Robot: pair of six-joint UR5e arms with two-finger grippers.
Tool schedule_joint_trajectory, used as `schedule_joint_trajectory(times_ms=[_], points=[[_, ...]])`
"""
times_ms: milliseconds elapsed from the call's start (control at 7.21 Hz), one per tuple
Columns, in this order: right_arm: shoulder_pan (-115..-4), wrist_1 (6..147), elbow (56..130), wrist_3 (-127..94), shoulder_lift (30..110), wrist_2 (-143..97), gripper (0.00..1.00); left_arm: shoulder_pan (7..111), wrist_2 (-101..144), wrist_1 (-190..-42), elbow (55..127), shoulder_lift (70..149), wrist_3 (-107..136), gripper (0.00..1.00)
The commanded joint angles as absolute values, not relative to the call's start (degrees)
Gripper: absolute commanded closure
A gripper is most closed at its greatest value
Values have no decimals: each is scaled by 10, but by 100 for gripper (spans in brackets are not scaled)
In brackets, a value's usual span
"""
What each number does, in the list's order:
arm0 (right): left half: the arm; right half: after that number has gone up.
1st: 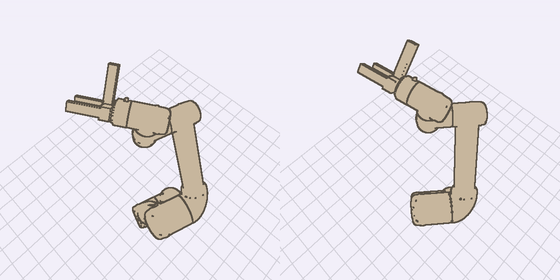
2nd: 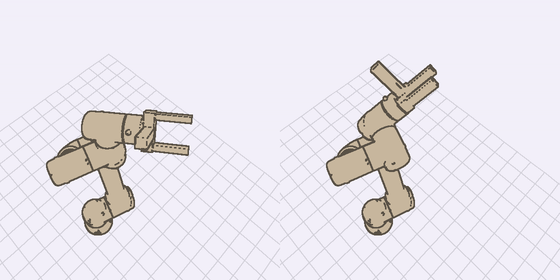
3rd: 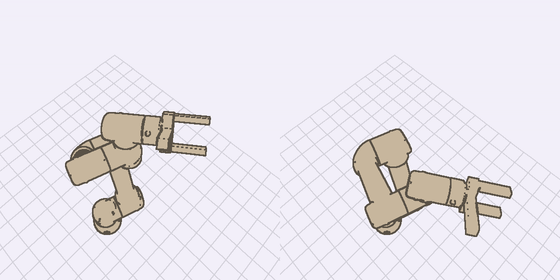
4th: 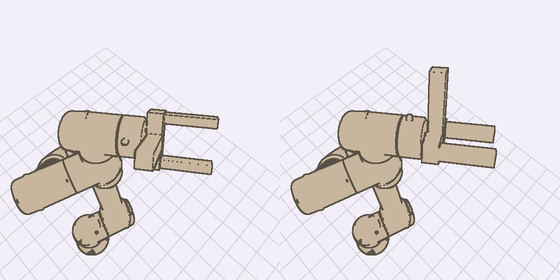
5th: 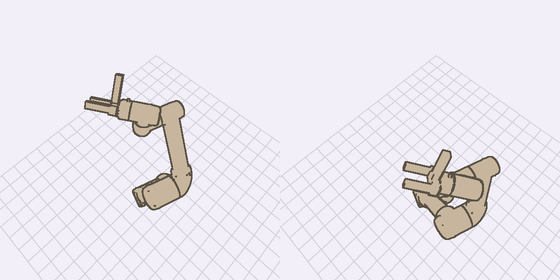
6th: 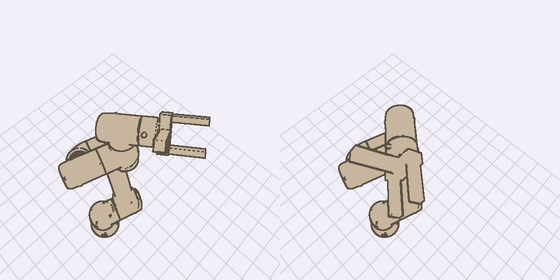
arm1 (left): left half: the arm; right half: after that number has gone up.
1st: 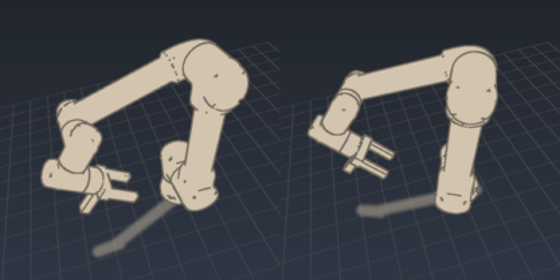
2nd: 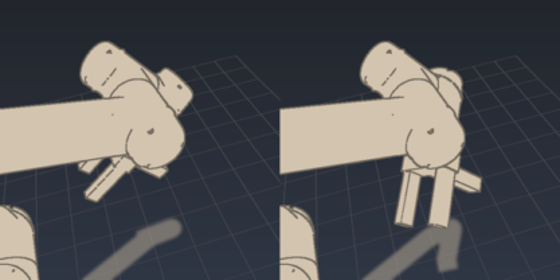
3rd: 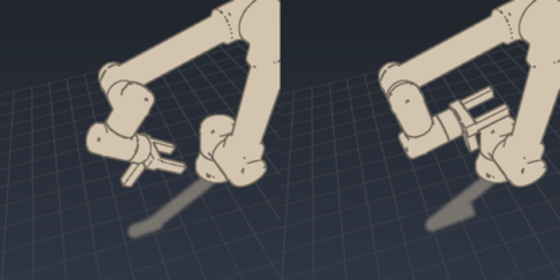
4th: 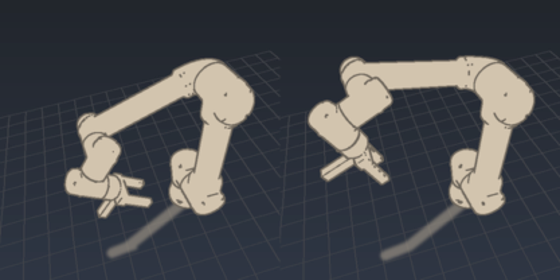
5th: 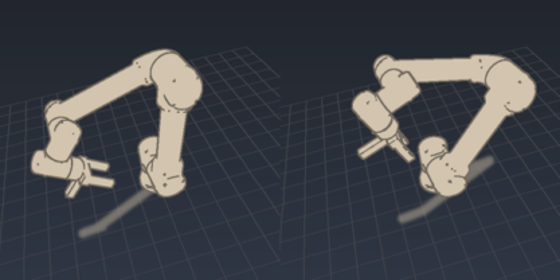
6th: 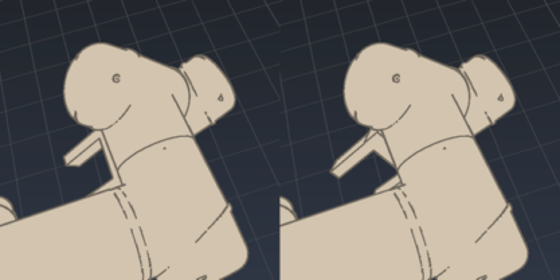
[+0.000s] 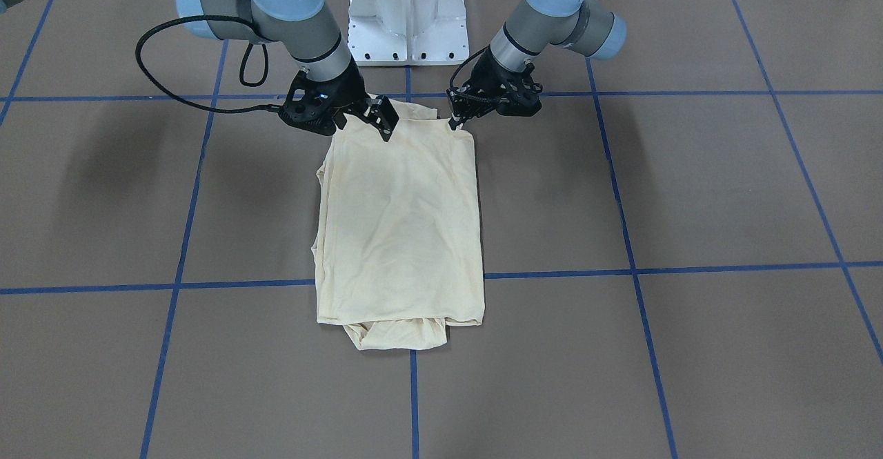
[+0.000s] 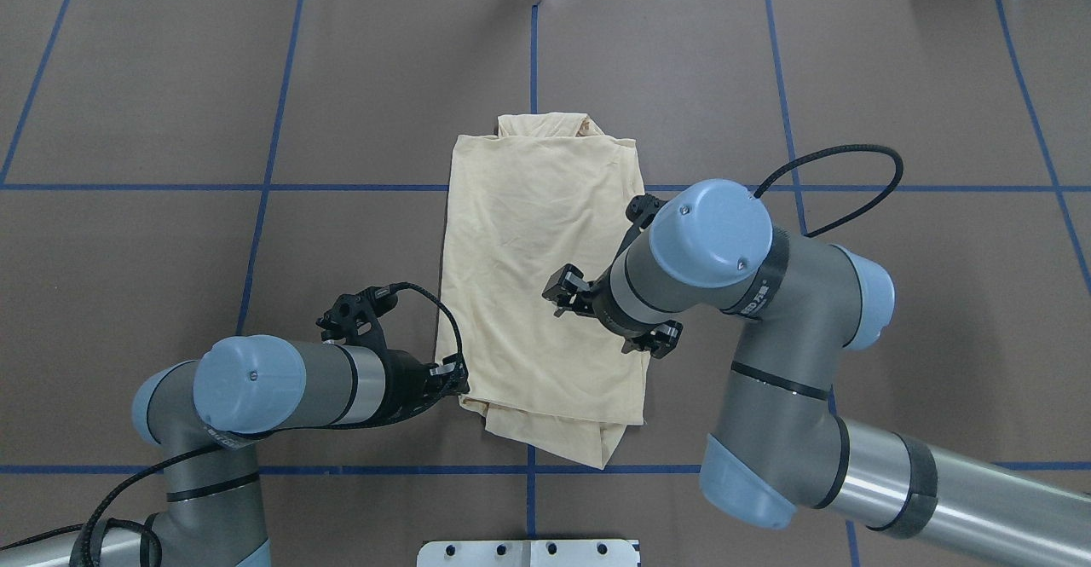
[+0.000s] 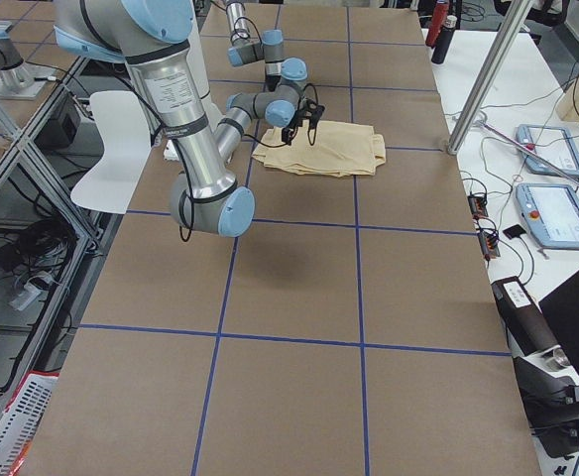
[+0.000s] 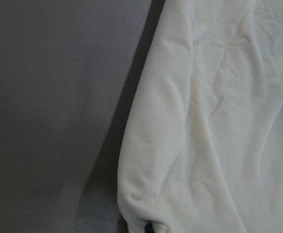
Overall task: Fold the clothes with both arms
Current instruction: 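Move the right gripper to the shirt's other near corner and grasp it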
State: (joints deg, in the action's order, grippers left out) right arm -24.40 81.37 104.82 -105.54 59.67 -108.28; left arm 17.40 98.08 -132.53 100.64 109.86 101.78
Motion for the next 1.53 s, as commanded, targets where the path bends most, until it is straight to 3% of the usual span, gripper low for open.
schedule_joint_trajectory(times_ms=[0,1387], points=[[-183,815,1049,-1163,604,-1005,0,176,981,-1325,1006,1098,1017,100],[-130,817,1047,-1246,632,-993,0,178,981,-1325,1007,1100,1018,100]])
